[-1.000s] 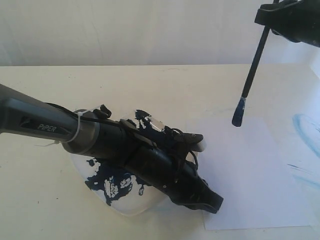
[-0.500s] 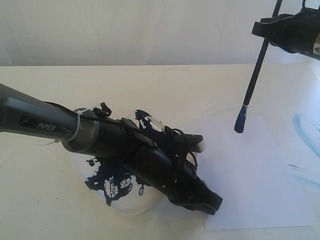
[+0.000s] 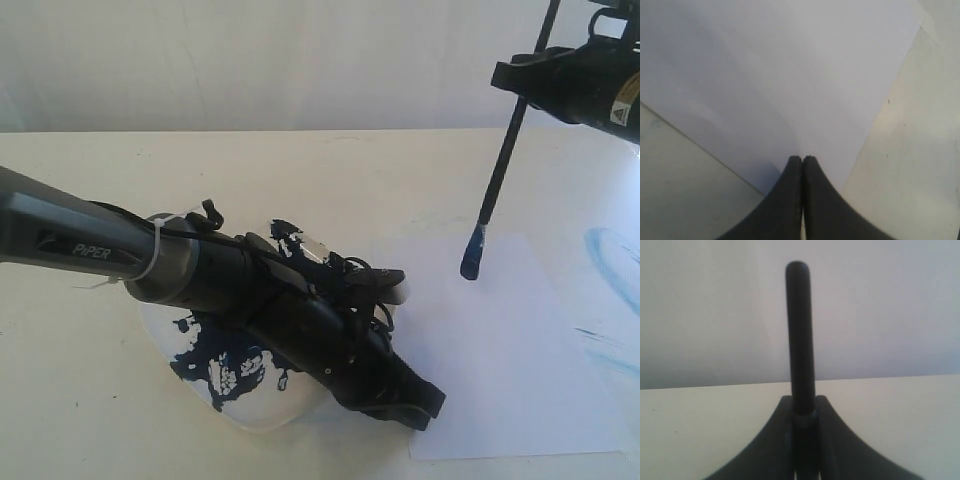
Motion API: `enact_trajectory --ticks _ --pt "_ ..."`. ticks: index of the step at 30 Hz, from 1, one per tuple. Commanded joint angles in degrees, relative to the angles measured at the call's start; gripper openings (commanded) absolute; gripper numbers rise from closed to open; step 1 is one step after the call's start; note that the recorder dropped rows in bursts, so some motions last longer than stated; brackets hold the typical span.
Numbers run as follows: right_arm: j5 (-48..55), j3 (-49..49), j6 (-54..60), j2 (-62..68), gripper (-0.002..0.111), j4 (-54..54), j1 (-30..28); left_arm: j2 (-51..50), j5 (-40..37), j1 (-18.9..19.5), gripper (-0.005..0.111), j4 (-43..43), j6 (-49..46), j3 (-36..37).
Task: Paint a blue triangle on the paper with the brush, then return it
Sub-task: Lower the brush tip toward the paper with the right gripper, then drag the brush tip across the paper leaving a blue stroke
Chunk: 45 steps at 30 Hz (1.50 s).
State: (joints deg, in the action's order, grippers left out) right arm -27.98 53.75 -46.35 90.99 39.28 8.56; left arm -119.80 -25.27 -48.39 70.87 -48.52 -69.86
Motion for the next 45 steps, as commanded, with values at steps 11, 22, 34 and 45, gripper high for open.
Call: enact_trajectory --ticks 11,22,34,45 --pt "-4.31 -0.22 7.75 3.48 0.000 -9.15 0.05 -1.58 -0.88 -0.28 0.000 -1.58 1.43 0.78" --pt "-2.83 -0.22 9.71 4.39 0.000 -10.15 0.05 -1.58 -1.03 -0.28 0.000 -1.58 1.43 0.78" --pt "1.21 -0.22 9.71 4.39 0.000 -10.15 0.05 -1.58 -1.03 -0.28 0.000 -1.58 1.43 0.78" --pt "5.24 -0.22 9.71 1.66 0.000 -10.15 0.05 -1.58 -1.03 -0.28 0.000 -1.58 1.43 0.78"
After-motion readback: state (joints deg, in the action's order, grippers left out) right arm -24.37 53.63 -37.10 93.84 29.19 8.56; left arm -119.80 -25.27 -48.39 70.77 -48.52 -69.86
